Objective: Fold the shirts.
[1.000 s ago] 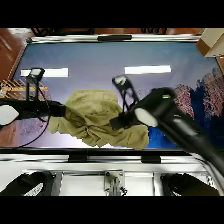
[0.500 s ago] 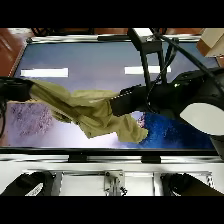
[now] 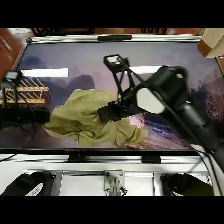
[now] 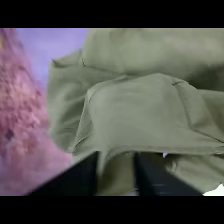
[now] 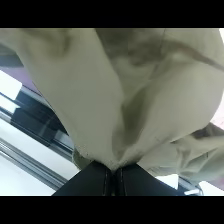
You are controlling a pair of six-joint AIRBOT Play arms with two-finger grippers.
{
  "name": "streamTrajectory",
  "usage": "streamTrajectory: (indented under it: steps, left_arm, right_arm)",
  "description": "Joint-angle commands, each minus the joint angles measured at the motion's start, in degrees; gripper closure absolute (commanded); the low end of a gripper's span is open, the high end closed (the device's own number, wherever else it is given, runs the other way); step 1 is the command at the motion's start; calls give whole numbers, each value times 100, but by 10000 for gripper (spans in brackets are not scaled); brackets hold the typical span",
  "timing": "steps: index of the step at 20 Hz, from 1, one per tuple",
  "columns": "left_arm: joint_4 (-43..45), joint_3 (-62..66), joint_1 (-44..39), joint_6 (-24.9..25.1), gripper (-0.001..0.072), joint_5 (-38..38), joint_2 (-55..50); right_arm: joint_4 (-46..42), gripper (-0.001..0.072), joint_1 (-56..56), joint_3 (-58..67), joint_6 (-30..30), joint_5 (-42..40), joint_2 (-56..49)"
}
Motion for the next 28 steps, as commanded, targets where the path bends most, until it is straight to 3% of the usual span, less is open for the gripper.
streamTrajectory:
  steps: [1,5,9,11,12,17,20,21,22,23,26,28]
  left_arm:
    - [-85,-393,4,-31,80,269,9]
    - [804,111,205,516,94,289,4]
    - [1615,942,1753,1255,104,575,4]
    - [1606,1139,2826,721,120,1287,-42]
    - [1596,1139,3311,673,204,1495,-160]
    - [1322,1139,4970,743,209,1366,-1491]
    - [1576,1145,5442,2243,210,828,-2050]
    - [1574,1150,5560,2017,228,844,-2131]
    - [1517,1156,5681,1755,224,896,-2223]
    - [1176,1163,5831,1738,169,890,-2391]
    - [-597,1458,6330,2446,90,144,-3259]
    - [-918,1897,6533,2905,90,11,-3733]
  right_arm:
    - [70,654,2,4,7,-31,-407]
    - [96,654,2,4,37,-50,-400]
    - [195,654,2,4,96,-76,-402]
    - [197,654,7,4,94,-94,-402]
    - [195,654,7,4,92,-94,-402]
    - [195,654,7,4,-223,-59,-402]
    - [162,654,4,4,-442,-22,-402]
    - [109,654,7,4,-448,-22,-402]
    - [70,654,7,4,-448,-26,-402]
    - [20,654,4,4,-448,-33,-407]
    - [-232,654,0,4,-448,-20,-407]
    - [-273,654,0,4,-435,-4,-407]
